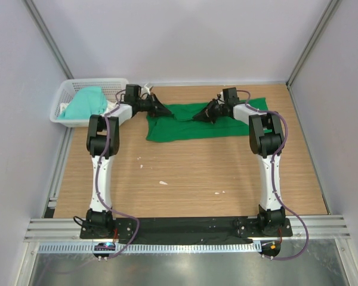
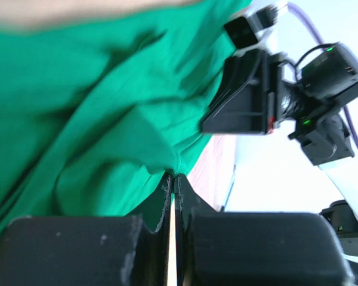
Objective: Fold and stack the t-shirts
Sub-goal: Fold the tshirt
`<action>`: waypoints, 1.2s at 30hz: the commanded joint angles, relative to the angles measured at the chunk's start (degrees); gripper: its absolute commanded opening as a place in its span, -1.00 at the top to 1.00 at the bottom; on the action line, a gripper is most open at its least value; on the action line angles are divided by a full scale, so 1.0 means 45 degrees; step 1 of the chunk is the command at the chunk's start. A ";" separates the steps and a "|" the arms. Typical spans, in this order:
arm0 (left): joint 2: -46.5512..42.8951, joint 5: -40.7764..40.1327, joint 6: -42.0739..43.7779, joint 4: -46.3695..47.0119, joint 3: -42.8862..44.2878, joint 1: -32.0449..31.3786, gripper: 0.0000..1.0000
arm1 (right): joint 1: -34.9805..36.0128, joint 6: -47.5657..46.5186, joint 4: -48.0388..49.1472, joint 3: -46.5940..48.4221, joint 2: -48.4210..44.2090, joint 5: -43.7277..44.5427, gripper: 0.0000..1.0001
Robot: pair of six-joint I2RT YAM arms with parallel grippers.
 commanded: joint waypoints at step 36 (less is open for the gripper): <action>-0.4109 -0.0483 0.2956 -0.4810 -0.4750 0.0139 0.80 | -0.0019 -0.4151 -0.5183 0.0265 -0.1356 0.0299 0.50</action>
